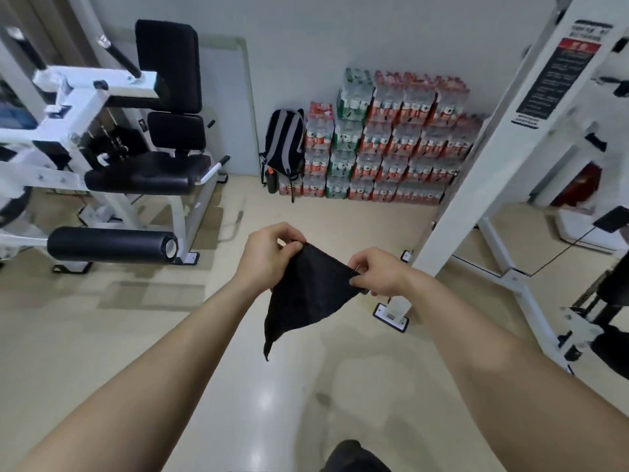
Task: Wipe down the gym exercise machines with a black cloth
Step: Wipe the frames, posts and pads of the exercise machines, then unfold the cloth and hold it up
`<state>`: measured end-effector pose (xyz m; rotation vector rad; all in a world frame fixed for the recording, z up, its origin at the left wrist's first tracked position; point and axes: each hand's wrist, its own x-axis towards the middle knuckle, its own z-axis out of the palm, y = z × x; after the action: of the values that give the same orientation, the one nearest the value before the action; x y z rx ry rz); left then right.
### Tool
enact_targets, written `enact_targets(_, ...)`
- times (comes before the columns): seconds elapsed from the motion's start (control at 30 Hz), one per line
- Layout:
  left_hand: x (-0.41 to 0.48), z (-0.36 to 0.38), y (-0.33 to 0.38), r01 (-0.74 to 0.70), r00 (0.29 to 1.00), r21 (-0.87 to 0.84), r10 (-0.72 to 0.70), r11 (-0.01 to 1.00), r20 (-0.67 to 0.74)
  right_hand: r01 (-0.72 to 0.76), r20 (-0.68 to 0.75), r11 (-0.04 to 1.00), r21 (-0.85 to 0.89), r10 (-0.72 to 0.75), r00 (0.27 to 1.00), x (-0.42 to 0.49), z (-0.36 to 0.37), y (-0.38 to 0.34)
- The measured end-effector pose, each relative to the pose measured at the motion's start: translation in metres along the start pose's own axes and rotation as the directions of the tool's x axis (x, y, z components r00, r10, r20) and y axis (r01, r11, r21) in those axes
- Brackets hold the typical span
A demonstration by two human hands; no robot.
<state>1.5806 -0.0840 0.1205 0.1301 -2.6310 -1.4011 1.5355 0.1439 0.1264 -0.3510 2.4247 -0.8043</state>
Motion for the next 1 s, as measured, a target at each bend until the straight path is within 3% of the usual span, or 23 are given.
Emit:
enact_targets(0.17,0.079,-0.031,-0.056,0.048,0.999,0.090,-0.045,0.995,-0.026,0.104,-0.104,0.982,0.157,-0.089,0.991,0.083,-0.011,-0.044)
enact_targets(0.37,0.211,-0.059,-0.107,0.120,0.982,0.062,-0.110,0.991,-0.151,0.256,-0.174,0.952,0.167,-0.227,0.958,0.221,-0.034,-0.103)
enact_targets(0.53,0.329,-0.091,-0.131,0.167,0.972,0.032,-0.159,0.985,-0.171,0.222,-0.123,0.955,0.198,-0.201,0.972,0.331,-0.075,-0.150)
enact_targets(0.73,0.460,-0.109,-0.150,0.129,0.979,-0.011,-0.129,0.992,-0.161,0.190,-0.191,0.948,0.257,-0.143,0.971,0.426,-0.127,-0.188)
enact_targets(0.9,0.586,-0.103,-0.156,0.039,0.997,0.011,-0.039,0.999,-0.067,0.124,-0.329,0.992,0.030,-0.107,0.938,0.516,-0.177,-0.190)
enact_targets(1.0,0.665,-0.091,-0.157,0.002,1.000,0.012,-0.002,1.000,0.018,0.062,-0.432,0.998,0.014,-0.050,0.900,0.568,-0.217,-0.186)
